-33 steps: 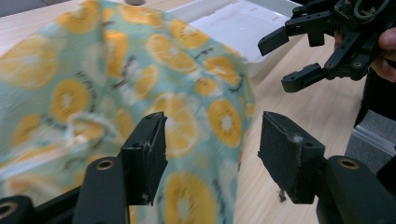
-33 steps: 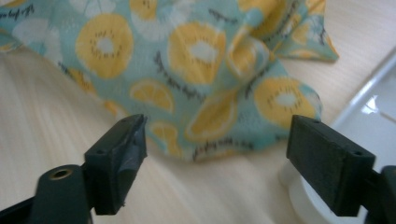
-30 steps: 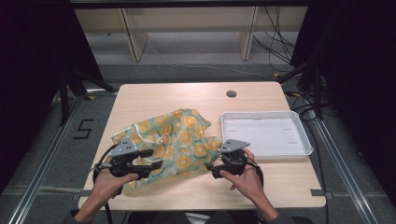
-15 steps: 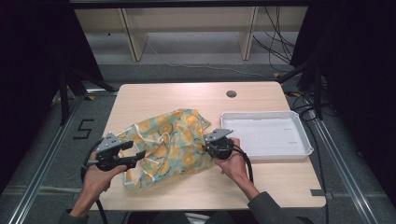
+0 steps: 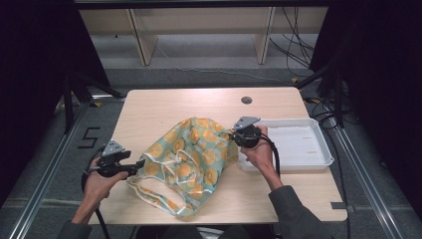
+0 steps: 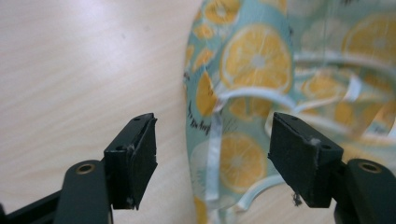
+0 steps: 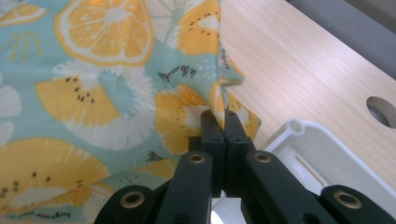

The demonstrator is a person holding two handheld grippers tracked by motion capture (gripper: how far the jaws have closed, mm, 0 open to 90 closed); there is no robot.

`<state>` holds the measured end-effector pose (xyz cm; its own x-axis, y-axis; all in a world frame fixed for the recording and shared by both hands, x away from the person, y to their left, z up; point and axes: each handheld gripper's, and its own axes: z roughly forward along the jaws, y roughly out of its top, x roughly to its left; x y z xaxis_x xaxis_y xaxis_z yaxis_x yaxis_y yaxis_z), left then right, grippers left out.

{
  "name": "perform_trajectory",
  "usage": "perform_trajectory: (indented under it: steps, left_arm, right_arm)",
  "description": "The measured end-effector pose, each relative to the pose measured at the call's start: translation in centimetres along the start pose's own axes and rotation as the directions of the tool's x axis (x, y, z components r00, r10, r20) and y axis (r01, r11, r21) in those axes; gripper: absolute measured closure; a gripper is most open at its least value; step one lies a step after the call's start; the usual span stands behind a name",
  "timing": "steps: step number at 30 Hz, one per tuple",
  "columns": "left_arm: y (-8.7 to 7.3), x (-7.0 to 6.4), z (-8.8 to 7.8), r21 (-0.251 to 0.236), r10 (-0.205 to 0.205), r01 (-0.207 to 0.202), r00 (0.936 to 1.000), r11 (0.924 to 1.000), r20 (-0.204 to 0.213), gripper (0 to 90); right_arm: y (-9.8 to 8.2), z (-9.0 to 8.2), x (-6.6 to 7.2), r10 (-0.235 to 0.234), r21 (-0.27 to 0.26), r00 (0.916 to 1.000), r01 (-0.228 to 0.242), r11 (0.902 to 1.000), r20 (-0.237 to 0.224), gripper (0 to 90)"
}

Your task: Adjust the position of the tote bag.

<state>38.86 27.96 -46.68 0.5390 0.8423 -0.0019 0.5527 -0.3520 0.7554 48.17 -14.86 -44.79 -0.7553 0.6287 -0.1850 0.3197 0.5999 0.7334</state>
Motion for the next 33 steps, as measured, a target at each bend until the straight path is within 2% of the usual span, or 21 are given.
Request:
perform_trajectory:
  steps: [2, 3, 5, 8, 9, 10, 11, 12, 14, 16, 17, 20, 21, 23, 25, 26, 27, 28, 31, 32, 33]
  left_arm:
    - [-0.1, 0.0, 0.5, 0.005, 0.013, -0.013, 0.9999, 0.9999, 0.011, 31.4]
    - [0.1, 0.1, 1.2, 0.061, 0.046, -0.047, 0.9988, 0.9970, 0.017, 30.2]
    - [0.2, 0.4, 2.2, 0.088, 0.054, -0.057, 0.9981, 0.9945, 0.028, 30.6]
    - [0.3, 0.6, 3.3, 0.075, 0.071, -0.076, 0.9956, 0.9943, 0.061, 36.5]
    - [0.2, 0.6, 3.7, 0.064, 0.080, -0.086, 0.9931, 0.9943, 0.086, 53.5]
    - [0.0, 0.3, 3.9, 0.053, 0.104, -0.111, 0.9885, 0.9924, 0.109, 63.8]
    - [0.0, 0.3, 3.9, 0.053, 0.104, -0.111, 0.9885, 0.9924, 0.109, 70.8]
    - [-0.1, 0.1, 3.8, 0.056, 0.134, -0.142, 0.9831, 0.9883, 0.124, 81.1]
    - [-0.4, -0.5, 3.4, 0.031, 0.131, -0.137, 0.9818, 0.9901, 0.137, 86.3]
    - [-1.1, -2.3, 2.5, 0.010, 0.140, -0.143, 0.9758, 0.9896, 0.169, 88.2]
    - [-1.1, -2.3, 2.5, 0.010, 0.140, -0.143, 0.9758, 0.9896, 0.169, 88.5]
    - [-1.5, -4.3, 1.8, 0.008, 0.182, -0.189, 0.9554, 0.9819, 0.233, 88.6]
    - [-1.5, -4.8, 1.7, 0.003, 0.188, -0.194, 0.9522, 0.9810, 0.241, 88.6]
    - [-1.5, -6.4, 1.4, 0.003, 0.220, -0.230, 0.9362, 0.9732, 0.274, 88.6]
    - [-1.5, -7.0, 1.4, 0.008, 0.227, -0.238, 0.9333, 0.9712, 0.278, 88.6]
    - [-1.6, -7.7, 1.4, 0.005, 0.225, -0.236, 0.9298, 0.9716, 0.291, 88.5]
    - [-1.6, -7.7, 1.4, 0.005, 0.225, -0.236, 0.9298, 0.9716, 0.291, 88.2]
    - [-1.6, -7.9, 1.5, 0.015, 0.238, -0.254, 0.9255, 0.9672, 0.295, 87.3]
    - [-1.6, -7.7, 1.5, 0.027, 0.230, -0.248, 0.9296, 0.9685, 0.288, 82.5]
    - [-1.7, -7.7, 1.5, 0.026, 0.223, -0.238, 0.9373, 0.9709, 0.268, 74.1]
    - [-1.6, -7.5, 1.4, 0.027, 0.246, -0.261, 0.9348, 0.9650, 0.256, 74.1]
  right_arm:
    - [0.1, 0.3, -0.2, 0.002, -0.022, 1.0000, -0.002, 0.9997, 0.008, 90.0]
    - [0.3, 0.8, -0.6, -0.005, -0.012, 0.9999, 0.005, 0.9999, 0.010, 90.0]
    - [0.4, 1.0, -0.9, -0.009, -0.019, 0.9999, 0.009, 0.9998, 0.007, 90.0]
    - [0.5, 1.3, -1.0, -0.001, -0.020, 1.0000, 0.002, 0.9998, 0.009, 90.0]
    - [0.5, 1.7, -1.3, -0.006, -0.028, 0.9999, 0.006, 0.9996, 0.012, 90.0]
    - [0.4, 1.8, -1.4, -0.007, -0.024, 1.0000, 0.007, 0.9997, 0.005, 90.0]
    - [0.4, 1.8, -1.4, -0.007, -0.024, 1.0000, 0.007, 0.9997, 0.005, 90.0]
    - [0.4, 2.0, -1.5, 0.000, -0.027, 0.9999, 0.001, 0.9996, 0.017, 90.0]
    - [0.4, 2.1, -1.7, -0.013, -0.033, 0.9997, 0.014, 0.9994, 0.022, 90.0]
    - [0.5, 2.6, -2.3, -0.014, -0.030, 0.9995, 0.015, 0.9994, 0.027, 90.0]
    - [0.5, 2.6, -2.3, -0.014, -0.030, 0.9995, 0.015, 0.9994, 0.027, 90.0]
    - [0.7, 2.9, -2.9, 0.020, -0.025, 0.9992, -0.020, 0.9995, 0.035, 89.3]
    - [0.7, 2.9, -2.9, 0.020, -0.025, 0.9992, -0.020, 0.9995, 0.035, 89.3]
    - [1.0, 2.7, -3.0, 0.052, -0.030, 0.9977, -0.051, 0.9982, 0.044, 75.3]
    - [1.1, 2.6, -3.2, 0.045, -0.038, 0.9971, -0.043, 0.9983, 0.061, 70.9]
    - [1.3, 1.6, -3.0, 0.084, -0.051, 0.9916, -0.080, 0.9955, 0.098, 60.1]
    - [1.3, 1.6, -3.0, 0.084, -0.051, 0.9916, -0.080, 0.9955, 0.098, 60.1]
    - [1.4, 0.3, -2.9, 0.100, -0.081, 0.9900, -0.092, 0.9925, 0.099, 53.6]
    - [1.4, -1.1, -2.4, 0.107, -0.109, 0.9901, -0.097, 0.9892, 0.091, 48.0]
    - [1.2, -2.6, -1.7, 0.097, -0.135, 0.9931, -0.088, 0.9870, 0.066, 46.5]
    - [1.2, -2.6, -1.7, 0.097, -0.135, 0.9931, -0.088, 0.9870, 0.066, 46.5]
